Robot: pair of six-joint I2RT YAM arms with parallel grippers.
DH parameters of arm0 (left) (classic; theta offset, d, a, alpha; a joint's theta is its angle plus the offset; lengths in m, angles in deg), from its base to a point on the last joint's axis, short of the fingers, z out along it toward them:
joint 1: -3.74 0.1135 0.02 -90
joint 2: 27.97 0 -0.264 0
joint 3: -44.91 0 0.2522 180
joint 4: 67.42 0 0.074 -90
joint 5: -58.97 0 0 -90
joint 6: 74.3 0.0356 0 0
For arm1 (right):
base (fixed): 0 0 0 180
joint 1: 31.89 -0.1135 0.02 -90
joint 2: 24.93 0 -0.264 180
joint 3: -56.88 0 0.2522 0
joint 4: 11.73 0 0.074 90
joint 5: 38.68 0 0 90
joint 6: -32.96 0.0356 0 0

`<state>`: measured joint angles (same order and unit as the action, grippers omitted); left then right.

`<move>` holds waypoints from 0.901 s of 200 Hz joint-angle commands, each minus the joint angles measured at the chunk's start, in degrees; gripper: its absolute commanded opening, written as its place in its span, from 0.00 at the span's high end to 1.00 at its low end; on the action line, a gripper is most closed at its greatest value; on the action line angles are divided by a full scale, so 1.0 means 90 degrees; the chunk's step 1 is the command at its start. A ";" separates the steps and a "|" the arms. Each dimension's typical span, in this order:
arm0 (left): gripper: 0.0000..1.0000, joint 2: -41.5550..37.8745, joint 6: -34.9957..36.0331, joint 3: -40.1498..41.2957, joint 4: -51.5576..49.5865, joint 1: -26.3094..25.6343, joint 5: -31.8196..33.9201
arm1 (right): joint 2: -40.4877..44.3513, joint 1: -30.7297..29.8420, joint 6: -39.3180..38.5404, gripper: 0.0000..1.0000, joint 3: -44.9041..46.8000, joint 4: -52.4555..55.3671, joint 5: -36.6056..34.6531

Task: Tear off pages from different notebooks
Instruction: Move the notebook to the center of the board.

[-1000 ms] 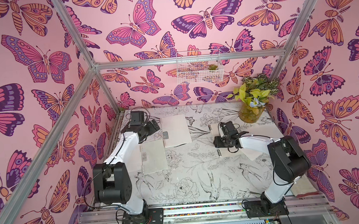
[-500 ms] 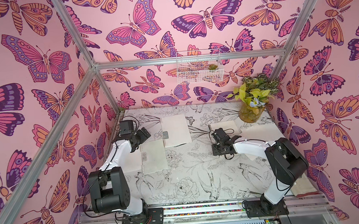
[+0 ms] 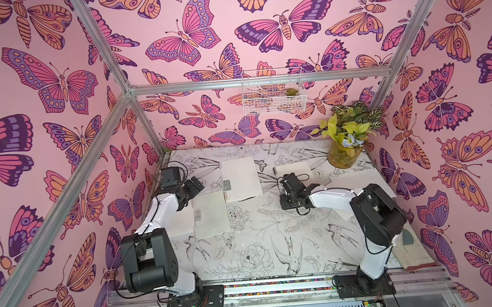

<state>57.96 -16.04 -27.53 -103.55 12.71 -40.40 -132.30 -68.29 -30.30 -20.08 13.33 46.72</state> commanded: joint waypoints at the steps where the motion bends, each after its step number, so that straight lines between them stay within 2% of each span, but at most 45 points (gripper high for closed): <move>1: 0.00 0.0014 0.0092 0.0105 -0.0005 0.0091 -0.0092 | -0.0608 -0.0081 -0.0274 0.86 -0.0409 0.0222 0.0525; 12: 0.00 0.0026 0.0100 0.0103 0.0004 0.0115 -0.0092 | -0.0829 -0.0070 -0.0317 0.85 -0.0708 0.0335 0.0469; 22: 0.00 0.0031 0.0099 0.0104 -0.0013 0.0126 -0.0102 | -0.0963 -0.0061 -0.0276 0.77 -0.0951 0.0377 0.0385; 35: 0.00 0.0037 0.0099 0.0113 0.0003 0.0135 -0.0093 | -0.1066 -0.0047 -0.0230 0.76 -0.1203 0.0474 0.0279; 47: 0.00 0.0049 0.0147 0.0128 -0.0009 0.0137 -0.0033 | -0.1060 -0.0048 -0.0227 0.73 -0.1360 0.0554 0.0121; 61: 0.00 0.0165 0.0267 0.0107 -0.0094 0.0136 0.0109 | -0.0945 -0.0032 -0.0271 0.64 -0.1487 0.0591 -0.0033; 77: 0.00 0.0453 0.0430 -0.0077 -0.0453 0.0146 0.0246 | -0.0711 -0.0018 -0.0412 0.62 -0.1574 0.0658 0.0075; 105: 0.00 0.0905 0.0513 -0.0187 -0.0627 0.0146 0.0150 | 0.0019 -0.0221 -0.0563 0.54 -0.1126 0.0101 0.0644; 126: 0.03 0.1212 0.0437 -0.0153 -0.0638 0.0117 -0.0120 | 0.0231 -0.0493 -0.0474 0.50 -0.0799 -0.0571 0.1411; 161: 0.03 0.1455 0.0258 0.0111 -0.0565 0.0020 -0.0270 | -0.0387 -0.1173 -0.0205 0.50 -0.1003 -0.1414 0.2221; 180: 0.03 0.1629 0.0285 0.0205 -0.0493 -0.0044 -0.0635 | -0.0964 -0.1466 0.0034 0.50 -0.1567 -0.1254 0.2457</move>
<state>70.68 -13.29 -27.44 -107.33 13.19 -41.93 -134.66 -78.45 -32.79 -29.21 3.42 63.05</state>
